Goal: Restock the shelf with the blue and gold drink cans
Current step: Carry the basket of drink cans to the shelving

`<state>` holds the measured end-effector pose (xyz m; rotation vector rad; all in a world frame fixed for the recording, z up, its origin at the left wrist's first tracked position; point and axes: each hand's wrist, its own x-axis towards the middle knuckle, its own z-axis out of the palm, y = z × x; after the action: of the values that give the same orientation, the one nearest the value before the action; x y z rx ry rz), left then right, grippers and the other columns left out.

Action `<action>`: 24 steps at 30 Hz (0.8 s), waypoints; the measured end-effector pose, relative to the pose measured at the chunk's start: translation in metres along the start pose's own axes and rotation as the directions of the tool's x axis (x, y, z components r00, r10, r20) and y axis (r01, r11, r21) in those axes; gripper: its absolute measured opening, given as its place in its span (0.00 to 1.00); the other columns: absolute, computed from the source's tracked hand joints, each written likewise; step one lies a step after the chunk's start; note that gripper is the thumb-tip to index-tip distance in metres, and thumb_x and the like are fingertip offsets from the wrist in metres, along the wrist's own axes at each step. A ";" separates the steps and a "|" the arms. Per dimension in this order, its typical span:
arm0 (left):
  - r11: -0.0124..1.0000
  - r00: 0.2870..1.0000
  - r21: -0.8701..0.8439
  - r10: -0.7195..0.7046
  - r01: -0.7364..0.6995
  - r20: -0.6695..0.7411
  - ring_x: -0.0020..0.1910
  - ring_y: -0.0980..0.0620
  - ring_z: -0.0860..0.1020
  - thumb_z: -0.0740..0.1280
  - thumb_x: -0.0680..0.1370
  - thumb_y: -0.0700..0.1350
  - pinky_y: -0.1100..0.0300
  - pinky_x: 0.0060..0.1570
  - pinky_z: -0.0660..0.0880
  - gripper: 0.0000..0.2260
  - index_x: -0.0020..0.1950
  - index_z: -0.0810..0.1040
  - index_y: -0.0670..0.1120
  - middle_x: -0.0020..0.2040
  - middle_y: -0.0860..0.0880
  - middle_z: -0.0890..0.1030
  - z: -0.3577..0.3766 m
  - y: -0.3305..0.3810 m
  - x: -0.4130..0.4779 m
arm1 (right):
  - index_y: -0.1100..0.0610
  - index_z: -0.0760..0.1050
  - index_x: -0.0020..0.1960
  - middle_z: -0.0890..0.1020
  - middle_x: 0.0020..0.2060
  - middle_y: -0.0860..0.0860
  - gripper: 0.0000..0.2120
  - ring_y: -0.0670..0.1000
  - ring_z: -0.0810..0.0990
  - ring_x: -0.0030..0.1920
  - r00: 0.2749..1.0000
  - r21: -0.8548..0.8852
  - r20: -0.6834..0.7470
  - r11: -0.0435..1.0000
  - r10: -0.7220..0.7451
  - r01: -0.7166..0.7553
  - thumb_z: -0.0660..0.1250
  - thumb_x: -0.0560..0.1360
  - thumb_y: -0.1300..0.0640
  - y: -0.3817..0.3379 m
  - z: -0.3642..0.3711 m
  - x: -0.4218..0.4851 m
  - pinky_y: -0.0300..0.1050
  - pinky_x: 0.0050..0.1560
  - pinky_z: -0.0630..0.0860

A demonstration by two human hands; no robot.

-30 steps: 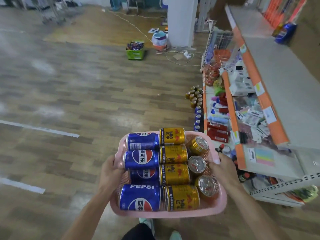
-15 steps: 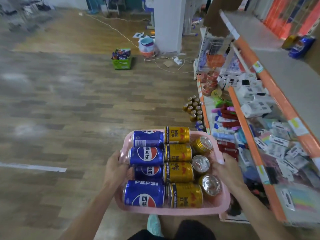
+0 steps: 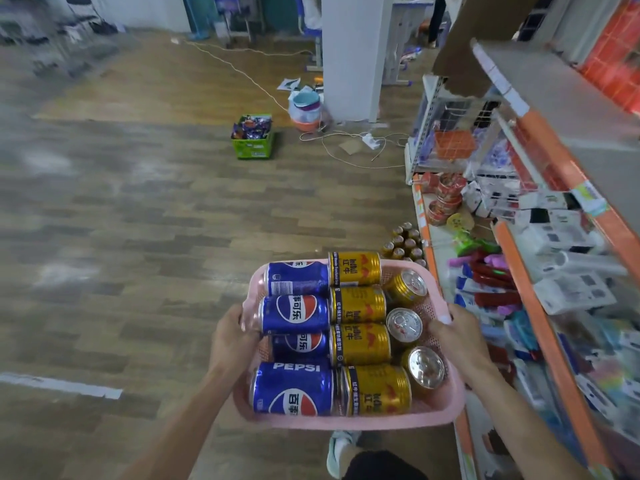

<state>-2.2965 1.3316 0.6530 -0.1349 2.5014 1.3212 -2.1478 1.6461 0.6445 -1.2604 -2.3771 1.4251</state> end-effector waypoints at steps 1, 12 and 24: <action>1.000 1.000 0.003 -0.007 0.007 0.001 0.37 0.49 0.82 0.67 0.79 0.36 0.57 0.29 0.77 0.04 0.46 0.75 0.43 0.40 0.46 0.83 0.004 0.007 0.014 | 0.56 0.77 0.43 0.81 0.37 0.55 0.07 0.56 0.80 0.37 1.000 -0.011 0.003 1.000 -0.007 0.007 0.67 0.74 0.67 -0.007 0.001 0.018 0.51 0.40 0.75; 0.999 0.998 -0.019 -0.050 0.050 0.035 0.40 0.51 0.84 0.69 0.78 0.36 0.60 0.32 0.77 0.05 0.50 0.77 0.44 0.42 0.47 0.84 0.045 0.091 0.162 | 0.55 0.78 0.44 0.83 0.35 0.55 0.08 0.53 0.81 0.33 1.000 -0.029 -0.012 1.000 0.005 -0.005 0.69 0.72 0.68 -0.082 0.006 0.181 0.45 0.34 0.71; 0.995 0.982 0.096 0.014 -0.033 0.186 0.36 0.52 0.78 0.65 0.76 0.31 0.61 0.30 0.71 0.08 0.46 0.73 0.44 0.40 0.47 0.81 0.095 0.194 0.393 | 0.59 0.75 0.38 0.79 0.33 0.57 0.08 0.56 0.75 0.33 0.973 0.032 -0.175 0.989 0.149 -0.146 0.68 0.73 0.69 -0.164 0.041 0.349 0.48 0.34 0.69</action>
<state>-2.6915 1.5442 0.6332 0.0385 2.4104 1.1584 -2.4932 1.8227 0.6393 -1.5185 -2.1905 1.3070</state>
